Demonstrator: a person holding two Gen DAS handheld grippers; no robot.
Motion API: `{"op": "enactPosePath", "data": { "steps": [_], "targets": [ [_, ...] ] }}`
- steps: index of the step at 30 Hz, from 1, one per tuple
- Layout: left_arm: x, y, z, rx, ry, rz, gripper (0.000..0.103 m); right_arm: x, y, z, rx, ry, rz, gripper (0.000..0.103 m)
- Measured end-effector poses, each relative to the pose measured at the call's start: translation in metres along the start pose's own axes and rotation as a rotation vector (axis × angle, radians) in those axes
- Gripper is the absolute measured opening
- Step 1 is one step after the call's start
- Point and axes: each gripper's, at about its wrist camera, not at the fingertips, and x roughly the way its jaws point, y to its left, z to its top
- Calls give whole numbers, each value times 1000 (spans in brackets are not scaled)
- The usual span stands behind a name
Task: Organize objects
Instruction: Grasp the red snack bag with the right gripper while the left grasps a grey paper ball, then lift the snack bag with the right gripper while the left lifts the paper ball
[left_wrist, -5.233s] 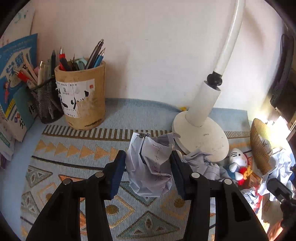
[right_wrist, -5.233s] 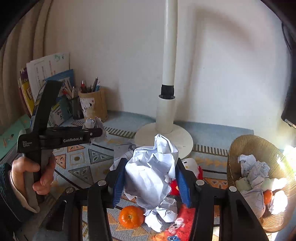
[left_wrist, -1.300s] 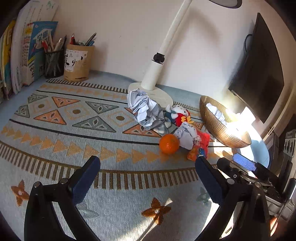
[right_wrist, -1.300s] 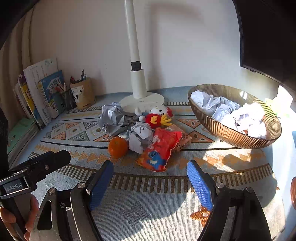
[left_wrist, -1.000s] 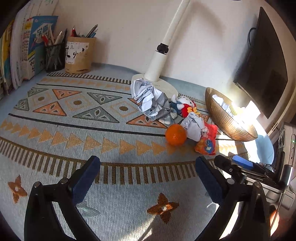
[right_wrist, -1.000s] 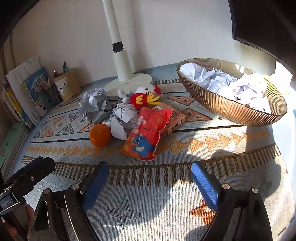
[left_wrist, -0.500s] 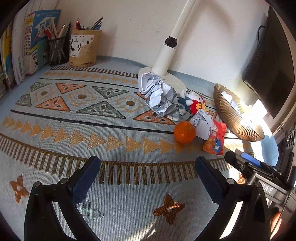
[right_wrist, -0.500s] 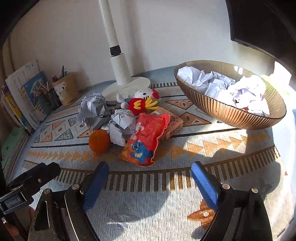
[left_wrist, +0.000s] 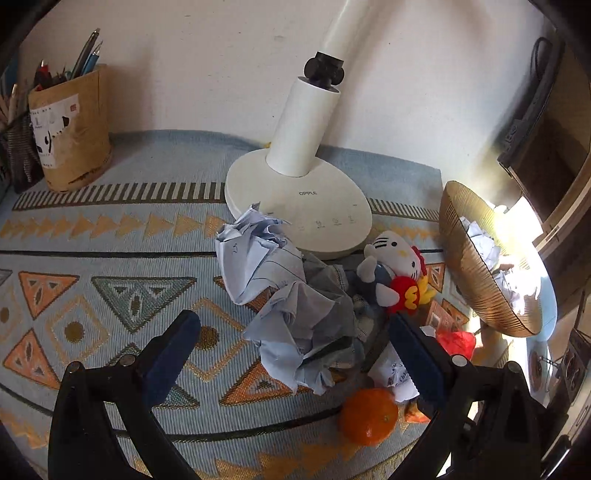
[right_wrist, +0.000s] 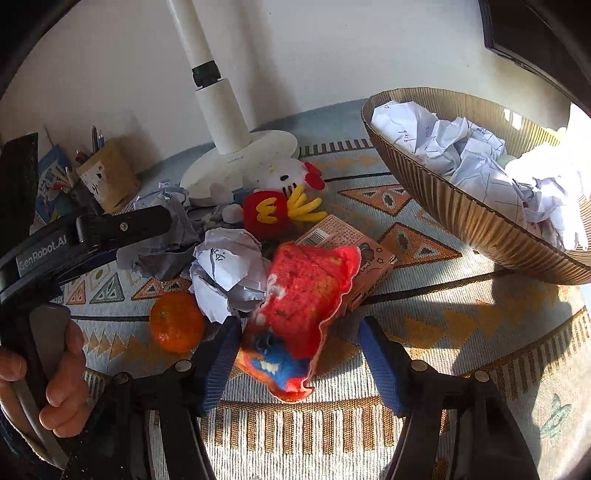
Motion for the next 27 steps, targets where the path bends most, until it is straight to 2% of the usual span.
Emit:
{"op": "enactPosePath", "data": {
  "steps": [1,3,4,6,10,13,16,18,20,22,24,27],
  "targets": [
    [5,-2,1,-1,1,12,99,0,1,0,-7,-3,4,53],
    [15,-2,1,-9,32,7,56,-4,5,-3,-33,-17,39,40],
    [16,-2,-1,-11,45,-2,56,-8,7,-5,-50,-32,22,37],
    [5,-3,-5,13,6,-15,51,-16,9,-8,-80,-64,5,35],
    [-33,-3,-8,36,-53,-60,51,-44,-4,-10,-49,-166,71,35],
    [-67,-2,-20,38,-82,-110,51,-70,-14,-14,-38,-199,119,35],
    [-95,-1,-43,36,-95,-125,51,-90,-11,-23,-119,-136,241,35],
    [-105,3,-65,-12,-85,-153,51,-94,-3,-35,-192,-60,297,35],
    [-105,6,-91,-88,-68,-212,51,-95,4,-50,-253,3,324,35],
    [-99,5,-117,-138,-47,-254,51,-94,10,-61,-306,34,314,35],
    [-91,-2,-130,-117,-35,-220,51,-91,12,-68,-335,49,246,35],
    [-90,-11,-133,-67,-51,-173,51,-82,7,-73,-308,96,137,35]
  ]
}}
